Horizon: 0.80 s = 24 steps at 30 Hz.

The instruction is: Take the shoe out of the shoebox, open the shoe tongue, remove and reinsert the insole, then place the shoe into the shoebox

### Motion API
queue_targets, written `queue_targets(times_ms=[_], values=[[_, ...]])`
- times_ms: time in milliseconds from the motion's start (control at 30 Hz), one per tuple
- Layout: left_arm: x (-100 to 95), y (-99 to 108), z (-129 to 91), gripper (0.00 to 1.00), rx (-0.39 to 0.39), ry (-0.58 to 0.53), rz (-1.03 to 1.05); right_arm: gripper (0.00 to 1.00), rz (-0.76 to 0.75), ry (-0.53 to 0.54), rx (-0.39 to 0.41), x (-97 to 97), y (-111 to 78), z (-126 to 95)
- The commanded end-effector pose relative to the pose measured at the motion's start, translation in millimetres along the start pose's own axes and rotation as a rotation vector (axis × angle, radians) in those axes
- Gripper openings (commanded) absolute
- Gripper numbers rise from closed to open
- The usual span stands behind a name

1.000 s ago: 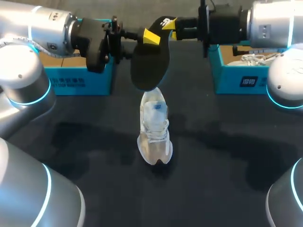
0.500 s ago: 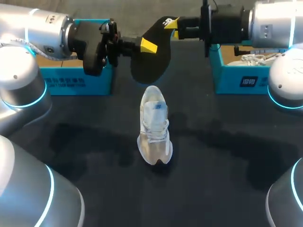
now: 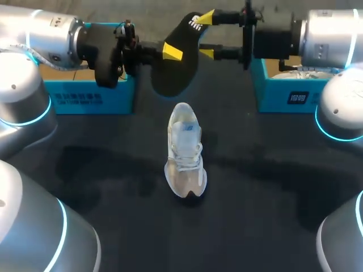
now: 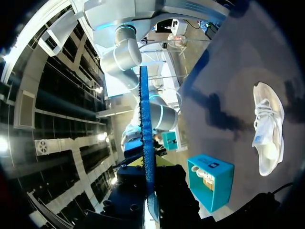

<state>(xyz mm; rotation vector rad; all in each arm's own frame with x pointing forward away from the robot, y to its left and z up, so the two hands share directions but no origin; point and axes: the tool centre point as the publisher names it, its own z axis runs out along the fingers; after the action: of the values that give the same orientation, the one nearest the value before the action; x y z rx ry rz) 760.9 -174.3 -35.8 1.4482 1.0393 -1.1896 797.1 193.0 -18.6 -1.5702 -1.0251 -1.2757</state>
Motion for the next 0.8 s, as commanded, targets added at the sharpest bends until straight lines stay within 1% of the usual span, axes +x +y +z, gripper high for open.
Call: queue_targets(times_ms=[33, 133, 233, 400, 533, 700, 800], values=[[-0.3, 4.2, -6.8, 0.00, 0.001, -0.005, 0.000, 1.00, -0.041, 0.046, 0.030, -9.1, -5.0, -32.2], [-0.9, 5.2, -11.6, 0.00, -0.004, -0.011, -0.002, 1.00, -0.094, 0.052, 0.043, -9.8, -8.1, -46.1], [-1.4, 6.0, -16.6, 0.00, -0.014, -0.013, -0.003, 1.00, -0.179, 0.052, 0.067, -10.9, -11.7, -59.4], [-1.3, 7.0, -21.1, 0.00, -0.024, -0.015, -0.007, 1.00, -0.267, 0.087, 0.062, -9.6, -16.6, -81.7], [-1.8, 7.6, -21.9, 0.00, -0.029, -0.010, -0.005, 1.00, -0.296, 0.071, 0.083, -10.0, -19.3, -95.3], [-2.5, 9.1, -23.4, 0.00, -0.034, -0.007, -0.002, 1.00, -0.285, 0.031, 0.069, -14.4, -20.8, -108.7], [-2.8, 9.5, -23.5, 0.00, -0.035, -0.006, -0.002, 1.00, -0.298, 0.008, 0.049, -15.1, -21.0, -110.1]])
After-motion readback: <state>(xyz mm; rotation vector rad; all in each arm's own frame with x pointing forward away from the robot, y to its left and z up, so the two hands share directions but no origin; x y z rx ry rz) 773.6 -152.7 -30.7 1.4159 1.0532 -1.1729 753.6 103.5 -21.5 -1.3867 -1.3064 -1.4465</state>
